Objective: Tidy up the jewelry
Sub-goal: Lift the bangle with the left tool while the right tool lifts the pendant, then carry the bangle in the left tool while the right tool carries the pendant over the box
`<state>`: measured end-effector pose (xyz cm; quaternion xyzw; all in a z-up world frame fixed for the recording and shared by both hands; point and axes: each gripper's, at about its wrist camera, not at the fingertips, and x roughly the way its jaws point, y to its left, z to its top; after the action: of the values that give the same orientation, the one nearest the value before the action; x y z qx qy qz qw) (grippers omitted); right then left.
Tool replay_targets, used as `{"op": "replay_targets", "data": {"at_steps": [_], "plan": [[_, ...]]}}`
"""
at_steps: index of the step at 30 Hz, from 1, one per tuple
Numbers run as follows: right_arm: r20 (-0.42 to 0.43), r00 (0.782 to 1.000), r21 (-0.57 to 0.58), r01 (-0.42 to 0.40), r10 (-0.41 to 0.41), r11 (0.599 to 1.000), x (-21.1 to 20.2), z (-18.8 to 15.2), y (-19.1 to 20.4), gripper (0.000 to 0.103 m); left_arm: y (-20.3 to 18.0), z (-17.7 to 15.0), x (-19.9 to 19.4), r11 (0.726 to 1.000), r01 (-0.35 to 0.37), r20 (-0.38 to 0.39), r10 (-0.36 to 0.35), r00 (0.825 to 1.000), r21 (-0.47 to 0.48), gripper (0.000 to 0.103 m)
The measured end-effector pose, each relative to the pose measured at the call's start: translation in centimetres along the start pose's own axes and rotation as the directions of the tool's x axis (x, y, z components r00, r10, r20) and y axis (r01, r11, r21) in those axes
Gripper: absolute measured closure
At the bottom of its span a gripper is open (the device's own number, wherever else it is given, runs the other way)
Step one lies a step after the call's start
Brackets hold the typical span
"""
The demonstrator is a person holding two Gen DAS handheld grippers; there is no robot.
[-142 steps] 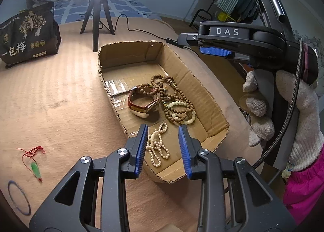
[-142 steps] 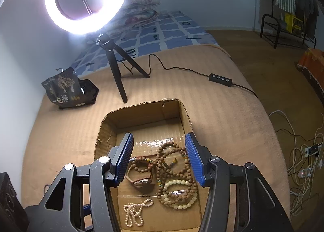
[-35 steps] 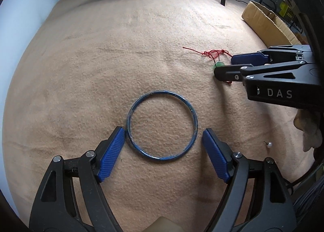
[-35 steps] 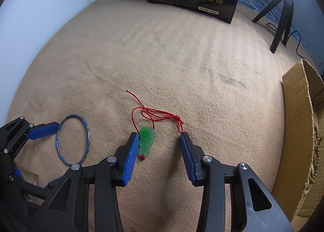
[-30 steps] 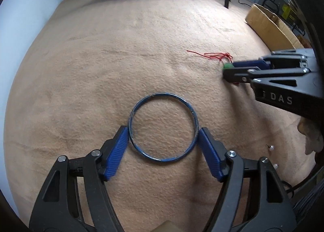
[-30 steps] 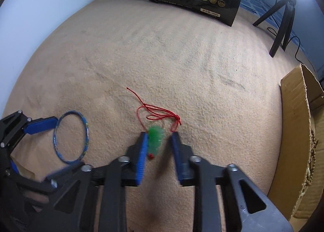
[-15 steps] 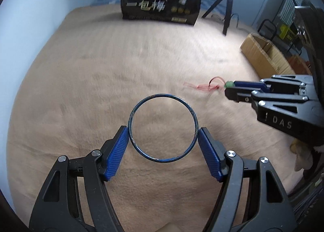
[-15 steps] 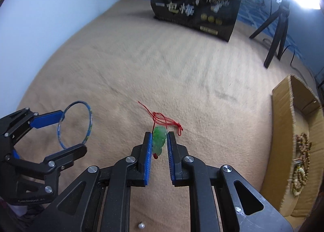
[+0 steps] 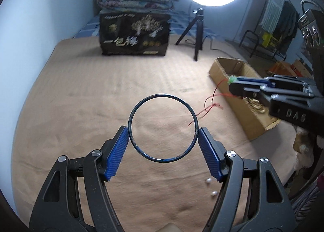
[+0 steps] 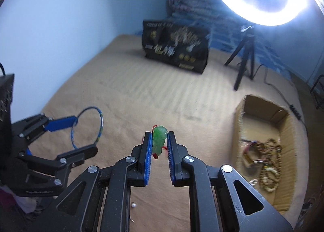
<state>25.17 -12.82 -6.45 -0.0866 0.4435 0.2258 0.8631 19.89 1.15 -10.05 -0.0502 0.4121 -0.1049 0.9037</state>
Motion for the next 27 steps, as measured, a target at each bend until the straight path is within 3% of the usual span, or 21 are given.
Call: {"op": "replay_targets", "data": {"at_steps": [12, 27], "plan": [[0.119, 0.988, 0.133, 0.081, -0.097, 0.988, -5.6, 0.8, -7.7, 0.090, -6.7, 2.9, 0.4, 0.993, 0.088, 0.032, -0.091, 0.995, 0.082, 0.031], [0.069, 0.978, 0.259, 0.172, -0.195, 0.951, -5.7, -1.9, -16.8, 0.090, -13.1, 5.3, 4.6, 0.980, 0.176, -0.006, -0.176, 0.984, 0.096, 0.031]]}}
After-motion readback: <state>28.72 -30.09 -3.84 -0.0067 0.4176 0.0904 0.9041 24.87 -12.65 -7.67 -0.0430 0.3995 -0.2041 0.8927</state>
